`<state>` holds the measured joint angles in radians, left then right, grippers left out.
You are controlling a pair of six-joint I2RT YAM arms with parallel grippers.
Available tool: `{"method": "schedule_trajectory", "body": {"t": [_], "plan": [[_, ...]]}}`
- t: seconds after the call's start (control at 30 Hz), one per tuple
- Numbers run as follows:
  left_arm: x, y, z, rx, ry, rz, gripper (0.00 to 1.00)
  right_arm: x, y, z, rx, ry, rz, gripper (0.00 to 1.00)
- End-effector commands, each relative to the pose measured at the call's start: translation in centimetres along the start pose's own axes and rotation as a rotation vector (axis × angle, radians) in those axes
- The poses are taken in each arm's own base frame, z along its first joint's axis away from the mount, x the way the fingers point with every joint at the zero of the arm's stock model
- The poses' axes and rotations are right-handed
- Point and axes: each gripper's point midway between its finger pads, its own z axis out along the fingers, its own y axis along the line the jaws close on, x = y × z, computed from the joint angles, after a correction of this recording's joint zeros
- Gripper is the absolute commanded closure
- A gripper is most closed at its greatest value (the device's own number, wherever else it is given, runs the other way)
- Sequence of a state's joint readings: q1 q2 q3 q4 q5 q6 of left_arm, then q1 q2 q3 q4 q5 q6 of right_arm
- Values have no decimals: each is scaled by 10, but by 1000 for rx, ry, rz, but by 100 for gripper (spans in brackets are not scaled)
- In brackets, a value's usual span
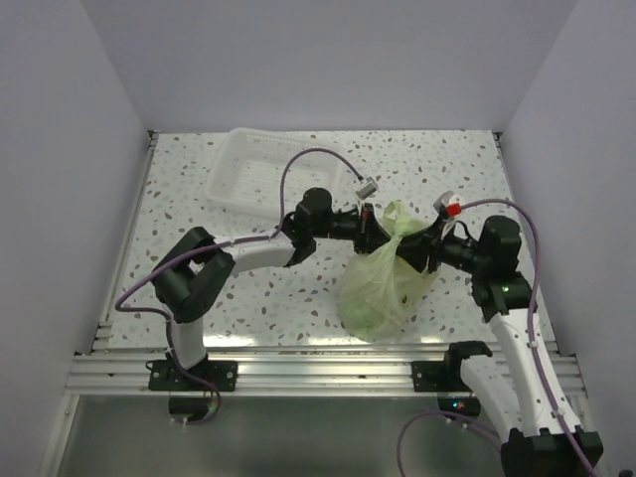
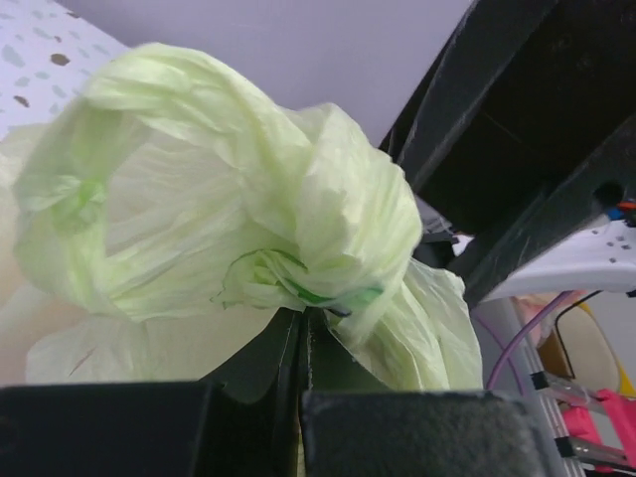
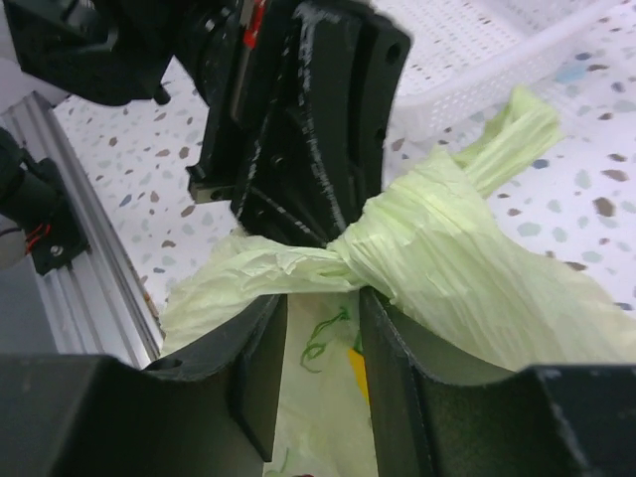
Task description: Place the fake fruits into the plastic bag and tie a complex knot
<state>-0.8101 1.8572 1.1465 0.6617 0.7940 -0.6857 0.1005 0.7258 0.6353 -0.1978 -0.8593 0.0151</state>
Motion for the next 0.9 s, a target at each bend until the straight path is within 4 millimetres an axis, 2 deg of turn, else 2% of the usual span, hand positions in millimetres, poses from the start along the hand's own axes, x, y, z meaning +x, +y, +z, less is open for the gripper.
{"method": "schedule_trajectory", "body": {"t": [0.0, 0.03, 0.07, 0.1, 0.17, 0.23, 0.27, 0.3, 0.37, 0.4, 0.47, 0.53, 0.67, 0.87], "plan": [[-16, -43, -2, 195, -58, 7, 100, -38, -4, -27, 72, -10, -96, 59], [-17, -43, -3, 199, -61, 5, 100, -36, -5, -28, 71, 24, -91, 58], [-16, -42, -4, 199, -60, -10, 100, -21, -5, -36, 72, 105, -95, 58], [-14, -42, -5, 201, -60, -19, 100, -30, -7, -42, 93, 120, -122, 57], [-13, -41, -4, 209, -56, -22, 100, -21, -5, -51, 83, 192, -127, 55], [-12, -39, -4, 205, -57, -26, 100, -19, 0, -55, 77, 214, -123, 58], [-13, -39, -4, 207, -59, -26, 100, -18, 4, -58, 69, 225, -114, 68], [-13, -39, -4, 209, -58, -23, 100, -18, 5, -59, 73, 226, -112, 75], [-13, -37, -3, 203, -57, -26, 100, -11, -1, -61, 112, 255, -93, 89], [-14, -37, -4, 201, -58, -24, 100, -6, -5, -62, 130, 273, -84, 94], [-13, -35, -5, 193, -54, -25, 100, 8, -18, -65, 178, 324, -81, 95], [-13, -32, -6, 185, -51, -28, 100, 14, -20, -63, 173, 336, -81, 95], [-15, -30, -6, 175, -49, -20, 100, 30, -37, -53, 186, 339, -58, 97], [-13, -26, -5, 163, -33, -23, 100, 18, -54, -31, 202, 226, -9, 96]]}}
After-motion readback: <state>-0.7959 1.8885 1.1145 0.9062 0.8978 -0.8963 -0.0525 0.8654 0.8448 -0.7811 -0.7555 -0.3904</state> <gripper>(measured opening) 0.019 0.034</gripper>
